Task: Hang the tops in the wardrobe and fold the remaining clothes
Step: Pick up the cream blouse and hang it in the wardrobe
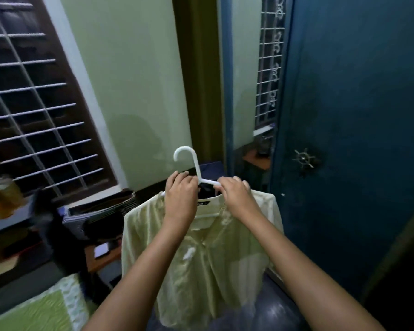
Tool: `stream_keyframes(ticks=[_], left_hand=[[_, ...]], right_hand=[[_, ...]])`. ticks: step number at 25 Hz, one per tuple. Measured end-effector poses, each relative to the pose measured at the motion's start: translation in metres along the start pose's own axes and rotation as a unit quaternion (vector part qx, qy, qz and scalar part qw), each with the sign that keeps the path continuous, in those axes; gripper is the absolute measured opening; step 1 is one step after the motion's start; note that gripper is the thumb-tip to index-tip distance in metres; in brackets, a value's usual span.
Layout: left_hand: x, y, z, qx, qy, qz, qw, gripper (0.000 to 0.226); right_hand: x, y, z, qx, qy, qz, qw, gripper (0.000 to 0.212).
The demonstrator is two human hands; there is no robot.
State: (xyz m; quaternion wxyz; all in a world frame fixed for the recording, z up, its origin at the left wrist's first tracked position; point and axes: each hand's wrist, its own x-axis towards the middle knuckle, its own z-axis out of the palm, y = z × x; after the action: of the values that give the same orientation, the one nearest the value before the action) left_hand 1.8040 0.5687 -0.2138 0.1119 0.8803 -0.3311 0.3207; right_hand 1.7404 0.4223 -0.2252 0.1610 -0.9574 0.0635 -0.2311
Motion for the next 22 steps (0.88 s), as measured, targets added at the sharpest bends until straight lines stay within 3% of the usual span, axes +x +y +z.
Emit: stream_keyframes(ticks=[3,5,7,10,14,17,22], left_hand=[[0.041,0.005,0.056,-0.061,-0.053,0.011,0.997,0.004],[0.068,0.012,0.098,-0.109,-0.103,-0.007,0.989,0.015],[0.09,0.011,0.14,-0.151,-0.117,-0.026,0.981,0.019],[0.127,0.016,0.197,-0.198,-0.118,-0.001,0.973,0.014],[0.181,0.028,0.246,-0.197,-0.129,0.021,0.972,0.017],[0.215,0.042,0.28,-0.206,-0.123,0.047,0.97,0.013],[0.232,0.057,0.32,-0.215,-0.162,0.065,0.961,0.012]], right_hand=[[0.028,0.04,0.002,0.111,-0.028,0.096,0.989,0.033],[0.056,0.089,-0.004,0.2,0.03,0.212,0.956,0.039],[0.086,0.15,-0.012,0.096,0.149,0.318,0.932,0.039],[0.122,0.237,-0.013,-0.068,0.218,0.438,0.869,0.054],[0.152,0.297,0.02,-0.248,0.135,0.434,0.855,0.052],[0.155,0.32,0.037,-0.3,0.188,0.412,0.84,0.037],[0.154,0.332,0.048,-0.318,0.254,0.383,0.829,0.034]])
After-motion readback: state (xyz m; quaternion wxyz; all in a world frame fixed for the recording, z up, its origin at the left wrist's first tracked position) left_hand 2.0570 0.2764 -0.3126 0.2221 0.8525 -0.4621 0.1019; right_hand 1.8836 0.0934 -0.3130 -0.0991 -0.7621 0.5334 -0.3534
